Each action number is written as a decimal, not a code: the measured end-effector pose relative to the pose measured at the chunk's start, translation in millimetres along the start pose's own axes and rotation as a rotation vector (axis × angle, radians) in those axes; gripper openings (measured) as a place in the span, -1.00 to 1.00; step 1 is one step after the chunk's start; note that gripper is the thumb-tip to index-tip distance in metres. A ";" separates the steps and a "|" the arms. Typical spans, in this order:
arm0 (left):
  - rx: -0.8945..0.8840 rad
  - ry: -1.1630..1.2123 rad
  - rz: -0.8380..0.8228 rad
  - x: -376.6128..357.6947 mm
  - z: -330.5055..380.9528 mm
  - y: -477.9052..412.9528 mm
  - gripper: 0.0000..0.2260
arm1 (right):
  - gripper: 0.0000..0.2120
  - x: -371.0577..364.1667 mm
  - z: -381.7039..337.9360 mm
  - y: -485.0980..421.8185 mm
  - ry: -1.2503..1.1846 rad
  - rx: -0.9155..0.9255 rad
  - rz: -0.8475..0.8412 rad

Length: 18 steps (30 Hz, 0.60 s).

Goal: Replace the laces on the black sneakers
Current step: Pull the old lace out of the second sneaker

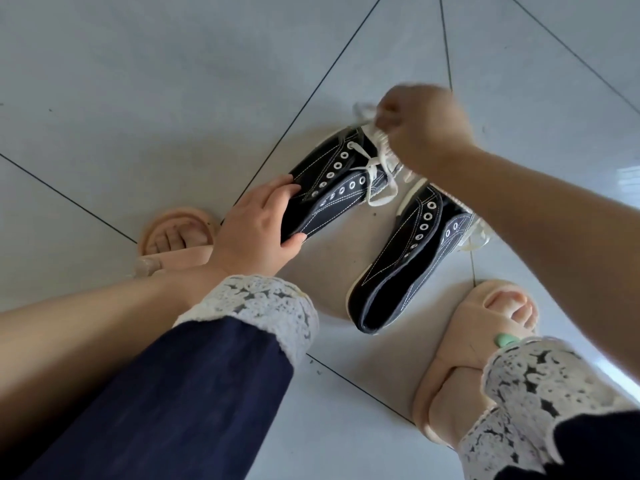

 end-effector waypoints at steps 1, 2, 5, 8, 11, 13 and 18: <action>-0.004 0.003 0.006 0.7 0.4 -0.2 -0.50 | -0.80 22.4 15.3 -9.7 -0.040 -0.072 0.109; -0.009 0.003 0.009 1.0 0.9 -0.3 -0.50 | -0.78 46.9 32.7 -18.1 -0.072 -0.151 0.214; -0.009 0.004 0.002 0.3 1.3 -0.8 -0.50 | -0.86 81.8 70.9 -26.6 -0.236 -0.303 0.290; -0.006 0.014 0.008 1.0 0.9 -0.8 -0.50 | -0.93 36.2 40.1 2.4 -0.487 -0.198 -0.215; -0.003 0.017 0.008 0.1 -0.1 -1.1 -0.51 | -0.77 -17.9 -5.6 72.0 -0.259 0.098 -0.889; 0.000 0.015 0.005 -0.8 -0.9 -1.6 -0.50 | -0.81 -24.1 -11.5 64.3 -0.237 0.147 -0.784; -0.003 0.018 0.002 -1.4 -0.7 -1.1 -0.50 | -0.85 -20.4 -4.9 15.0 -0.073 -0.022 -0.240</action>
Point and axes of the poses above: each hand's wrist, its own y-axis away from the middle knuckle, its own x-axis out of the back of the hand, z = x × y, the point moved 10 cm from there along -y, towards the middle knuckle, and after that the axes turned 6 degrees about z, right-handed, at the moved point
